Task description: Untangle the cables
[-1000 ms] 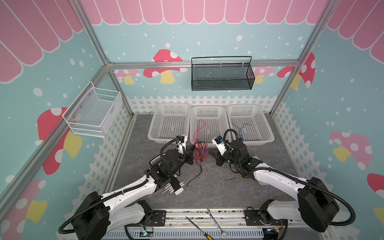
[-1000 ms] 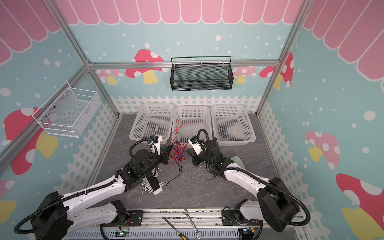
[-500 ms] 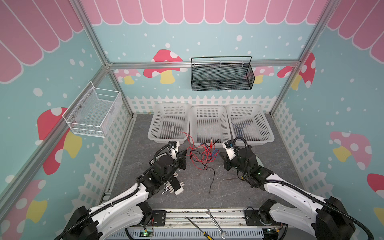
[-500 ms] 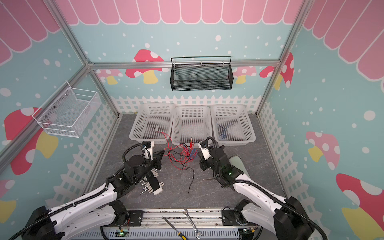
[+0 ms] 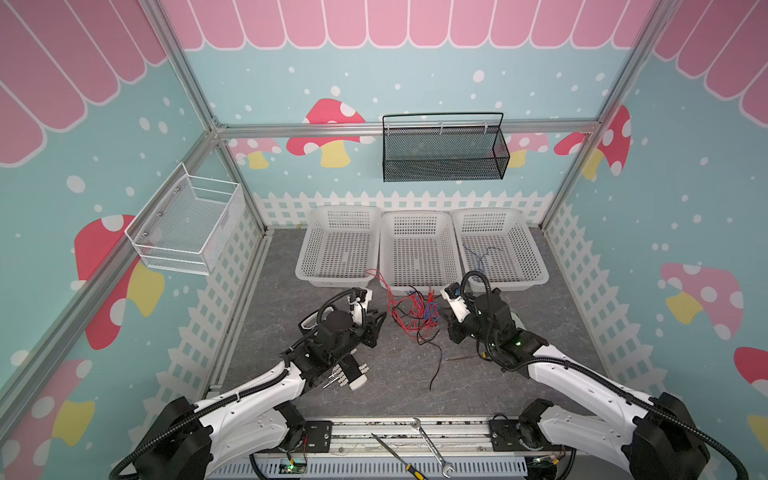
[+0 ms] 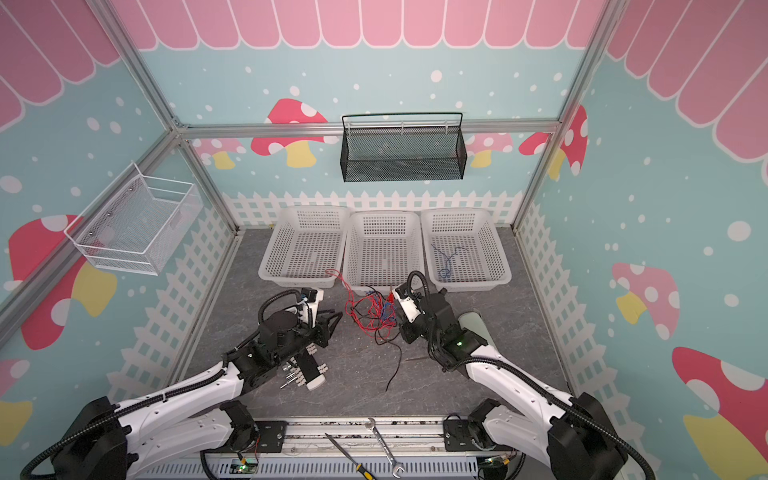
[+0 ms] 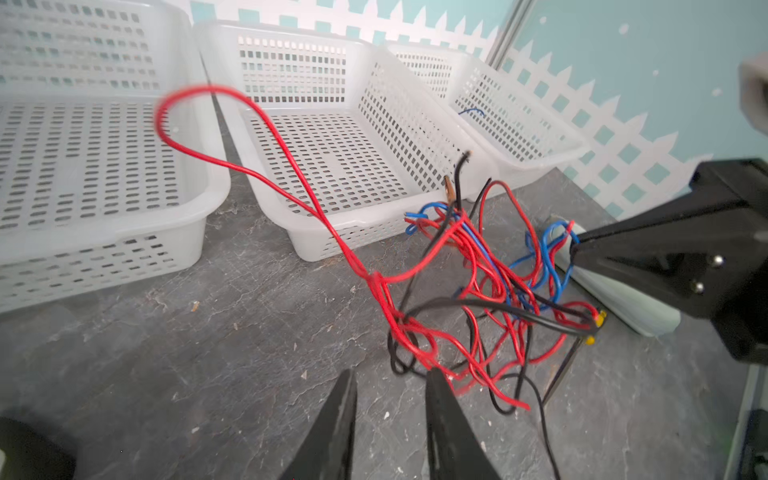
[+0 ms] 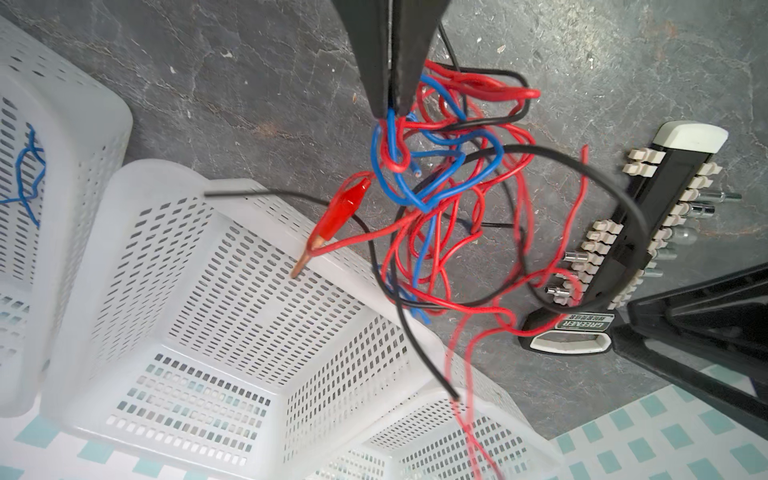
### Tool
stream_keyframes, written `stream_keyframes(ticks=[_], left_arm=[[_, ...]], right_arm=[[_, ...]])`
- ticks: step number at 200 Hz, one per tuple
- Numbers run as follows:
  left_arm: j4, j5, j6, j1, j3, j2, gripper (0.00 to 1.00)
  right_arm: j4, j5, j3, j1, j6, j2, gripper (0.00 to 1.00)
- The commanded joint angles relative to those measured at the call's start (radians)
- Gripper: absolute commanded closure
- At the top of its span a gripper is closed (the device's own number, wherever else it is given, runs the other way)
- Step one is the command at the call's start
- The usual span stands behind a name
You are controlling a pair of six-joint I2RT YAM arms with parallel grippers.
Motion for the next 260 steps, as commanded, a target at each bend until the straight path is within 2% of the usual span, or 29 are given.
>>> stream_keyframes(ticks=[1,22,29,72,123,138,163,211,248,260], left_arm=[[0.022,0.041,0.043,0.001,-0.012,-0.033,0.56],[0.017,0.056,0.077,-0.004,-0.017,-0.074,0.43],[0.025,0.063,0.086,-0.008,-0.02,-0.086,0.42],[0.143,0.126,0.133,-0.054,-0.047,-0.083,0.42],[0.269,0.169,0.16,-0.111,-0.06,0.037,0.42],[0.321,0.163,0.162,-0.124,-0.06,0.08,0.42],[0.385,0.091,0.172,-0.148,-0.05,0.15,0.41],[0.422,0.009,0.217,-0.182,-0.024,0.236,0.48],[0.432,-0.032,0.225,-0.193,-0.008,0.297,0.59],[0.451,-0.063,0.224,-0.198,-0.011,0.313,0.66]], right_arm=[[-0.022,0.023,0.039,-0.004,-0.027,0.022,1.0],[-0.024,0.011,0.049,-0.003,-0.026,0.044,1.0],[-0.023,-0.001,0.054,-0.003,-0.026,0.049,1.0],[-0.037,-0.086,0.128,-0.003,0.021,0.085,1.0],[-0.091,-0.163,0.21,-0.003,0.053,0.097,1.0],[-0.097,-0.181,0.223,-0.002,0.052,0.103,1.0],[-0.097,-0.232,0.237,-0.003,0.052,0.112,1.0],[-0.091,-0.28,0.242,-0.003,0.058,0.109,1.0],[-0.076,-0.318,0.241,-0.001,0.07,0.099,1.0],[-0.074,-0.326,0.242,-0.001,0.072,0.097,1.0]])
